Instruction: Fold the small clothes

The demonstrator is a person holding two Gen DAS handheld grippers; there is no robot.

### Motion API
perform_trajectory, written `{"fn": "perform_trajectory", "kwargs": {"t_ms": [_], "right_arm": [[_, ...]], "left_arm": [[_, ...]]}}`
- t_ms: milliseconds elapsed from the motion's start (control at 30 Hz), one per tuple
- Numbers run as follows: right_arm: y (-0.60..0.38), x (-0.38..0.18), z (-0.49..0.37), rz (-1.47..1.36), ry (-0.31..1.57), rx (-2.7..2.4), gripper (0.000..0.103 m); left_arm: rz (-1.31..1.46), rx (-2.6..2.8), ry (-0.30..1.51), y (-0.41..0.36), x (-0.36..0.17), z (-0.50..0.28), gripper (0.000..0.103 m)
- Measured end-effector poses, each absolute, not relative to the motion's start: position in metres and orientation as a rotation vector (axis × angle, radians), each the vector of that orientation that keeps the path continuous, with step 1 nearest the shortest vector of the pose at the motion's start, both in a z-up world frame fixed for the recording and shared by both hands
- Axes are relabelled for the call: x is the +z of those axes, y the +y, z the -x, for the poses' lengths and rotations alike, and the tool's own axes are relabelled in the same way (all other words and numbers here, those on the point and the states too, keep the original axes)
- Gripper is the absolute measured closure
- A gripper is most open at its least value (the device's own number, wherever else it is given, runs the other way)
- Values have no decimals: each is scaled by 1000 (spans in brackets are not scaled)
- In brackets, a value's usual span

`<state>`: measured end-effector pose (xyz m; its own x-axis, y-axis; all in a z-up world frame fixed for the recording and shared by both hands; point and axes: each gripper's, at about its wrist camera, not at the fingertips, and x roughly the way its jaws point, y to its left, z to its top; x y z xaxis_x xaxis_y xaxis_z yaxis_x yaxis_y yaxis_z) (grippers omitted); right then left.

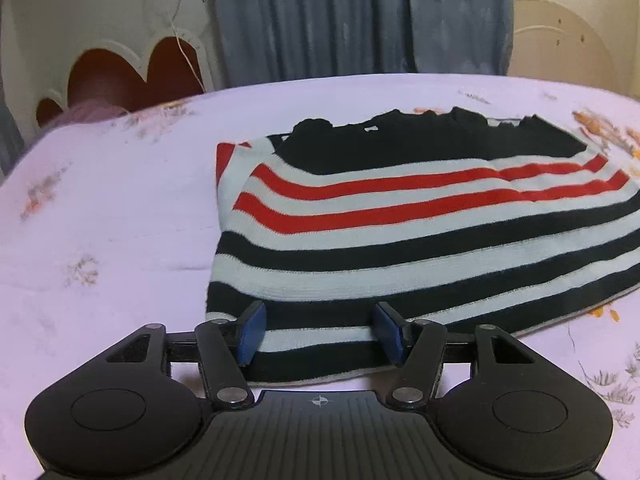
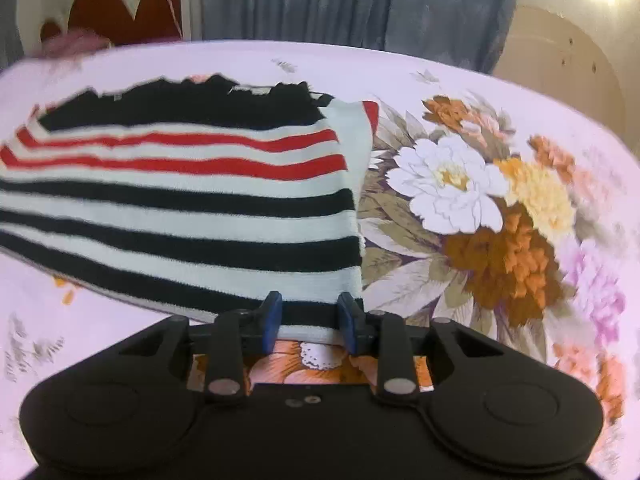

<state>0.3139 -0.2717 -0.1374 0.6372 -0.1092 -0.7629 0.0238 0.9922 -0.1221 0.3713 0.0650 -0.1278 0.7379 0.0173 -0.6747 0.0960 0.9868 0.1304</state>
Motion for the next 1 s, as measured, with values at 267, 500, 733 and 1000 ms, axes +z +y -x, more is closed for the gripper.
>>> {"fn": "perform_trajectory", "kwargs": {"t_ms": [267,500,733,1000], "right_arm": [[-293,-140,-307,49,879,-116,70],[-240,-111,-306,71,739,15,72],[-182,-140,-325,132,825,102,64],[-212,-122,-318,73,773,44,65]], "left_arm": [[-132,-27,754,69,-126,-366,43],[-64,-175,715,3,-116,-366,43],[-118,-204,787,-41,-128,-377,43],[-113,-178,771,-11,-119,-374,43]]}}
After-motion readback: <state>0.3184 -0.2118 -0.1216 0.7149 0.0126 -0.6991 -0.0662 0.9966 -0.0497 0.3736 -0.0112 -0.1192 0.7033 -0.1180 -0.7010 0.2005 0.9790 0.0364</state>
